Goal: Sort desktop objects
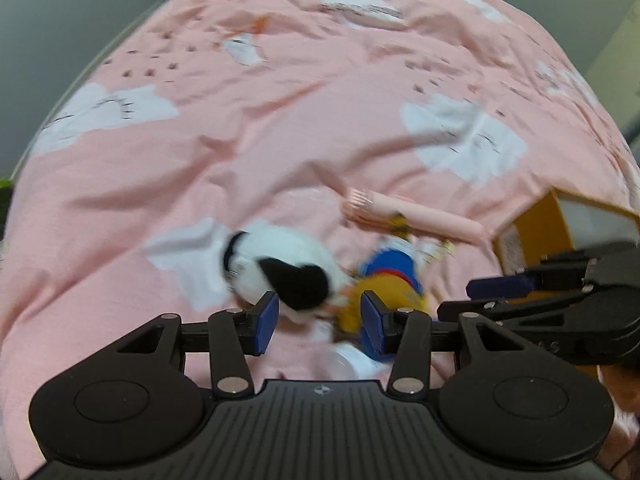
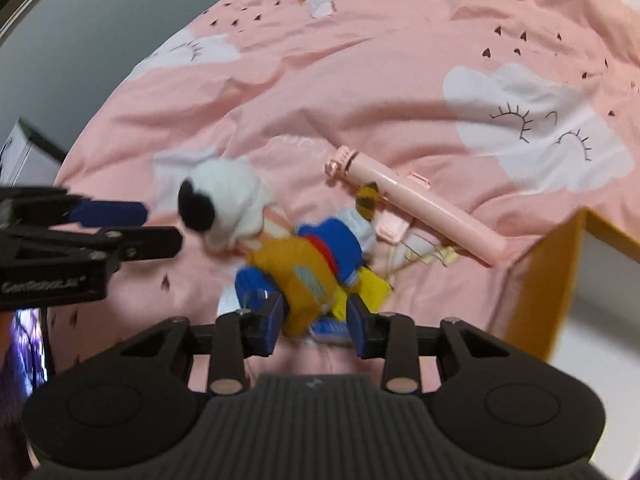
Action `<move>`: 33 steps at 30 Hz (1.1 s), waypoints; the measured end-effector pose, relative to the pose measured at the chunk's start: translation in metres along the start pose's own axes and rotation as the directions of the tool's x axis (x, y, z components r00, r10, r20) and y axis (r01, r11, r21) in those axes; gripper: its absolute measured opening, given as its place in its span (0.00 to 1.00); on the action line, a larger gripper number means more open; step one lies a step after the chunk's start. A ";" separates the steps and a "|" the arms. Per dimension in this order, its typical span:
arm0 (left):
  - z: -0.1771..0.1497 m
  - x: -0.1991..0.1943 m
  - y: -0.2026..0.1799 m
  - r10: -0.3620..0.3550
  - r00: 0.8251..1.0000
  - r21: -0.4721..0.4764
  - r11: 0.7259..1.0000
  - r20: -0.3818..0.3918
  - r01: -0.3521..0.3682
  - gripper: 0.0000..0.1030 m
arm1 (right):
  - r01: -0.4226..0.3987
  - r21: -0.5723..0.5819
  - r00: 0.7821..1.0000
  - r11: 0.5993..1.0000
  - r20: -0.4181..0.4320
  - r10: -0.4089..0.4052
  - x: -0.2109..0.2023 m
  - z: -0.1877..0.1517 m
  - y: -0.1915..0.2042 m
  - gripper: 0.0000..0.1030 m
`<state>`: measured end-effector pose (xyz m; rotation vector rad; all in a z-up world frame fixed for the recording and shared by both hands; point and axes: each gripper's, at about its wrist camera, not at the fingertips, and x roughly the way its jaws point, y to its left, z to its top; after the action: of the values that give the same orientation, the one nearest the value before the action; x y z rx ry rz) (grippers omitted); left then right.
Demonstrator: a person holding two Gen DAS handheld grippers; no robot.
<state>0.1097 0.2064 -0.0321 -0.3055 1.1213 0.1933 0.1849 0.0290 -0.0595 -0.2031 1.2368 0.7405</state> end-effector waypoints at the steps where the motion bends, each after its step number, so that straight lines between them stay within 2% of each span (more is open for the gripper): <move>1: 0.002 0.002 0.006 -0.002 1.000 -0.029 1.000 -0.001 0.002 0.51 | -0.001 0.012 1.000 1.000 0.003 0.001 0.004 0.003 0.002 0.41; 3: 0.005 0.010 0.018 -0.015 1.000 -0.097 0.995 -0.022 0.012 0.51 | -0.013 0.041 1.000 0.999 -0.004 0.013 0.016 0.011 0.005 0.49; 5: 0.005 0.019 0.026 -0.017 0.999 -0.148 0.989 -0.038 0.012 0.51 | -0.013 0.054 1.000 0.998 -0.025 0.014 0.027 0.019 0.008 0.50; 8: 0.005 0.029 0.034 -0.014 0.999 -0.193 0.981 -0.045 0.006 0.51 | 0.004 0.059 0.998 0.998 -0.061 0.000 0.045 0.026 0.011 0.54; 12: 0.004 0.033 0.033 -0.014 0.999 -0.210 0.978 -0.036 0.006 0.51 | 0.012 0.061 0.996 0.998 -0.093 -0.007 0.063 0.030 0.011 0.59; 16: 0.003 0.023 0.018 0.018 1.000 -0.101 0.995 0.006 -0.018 0.51 | -0.011 0.041 0.993 0.999 -0.116 0.016 0.057 0.035 0.003 0.59; 20: 0.001 0.014 0.002 -0.022 1.000 0.040 0.999 0.000 0.022 0.51 | 0.068 -0.129 0.995 0.989 -0.068 -0.077 0.037 0.048 -0.004 0.57; 23: -0.003 0.011 -0.014 -0.041 0.999 0.168 0.985 -0.034 0.046 0.51 | 0.147 -0.318 0.982 0.936 -0.069 -0.178 0.043 0.058 -0.008 0.49; 26: -0.011 0.011 -0.029 -0.042 0.997 0.271 0.961 -0.066 0.058 0.51 | 0.206 -0.444 0.960 0.872 -0.079 -0.267 0.058 0.067 -0.013 0.45; 28: -0.018 0.017 -0.035 -0.036 0.995 0.320 0.945 -0.095 0.065 0.51 | 0.209 -0.519 0.953 0.829 -0.083 -0.292 0.069 0.071 -0.013 0.45; 31: -0.026 0.028 -0.042 -0.010 0.992 0.387 0.920 -0.122 0.057 0.51 | 0.183 -0.592 0.952 0.785 -0.093 -0.292 0.082 0.076 -0.010 0.44; 33: -0.031 0.034 -0.045 0.000 0.991 0.445 0.893 -0.132 0.059 0.51 | 0.185 -0.639 0.946 0.747 -0.091 -0.312 0.091 0.076 -0.007 0.43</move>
<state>0.1112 0.1531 -0.0691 0.0808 1.2525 -0.1184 0.2605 0.0999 -0.1180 -0.9994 1.0734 0.8891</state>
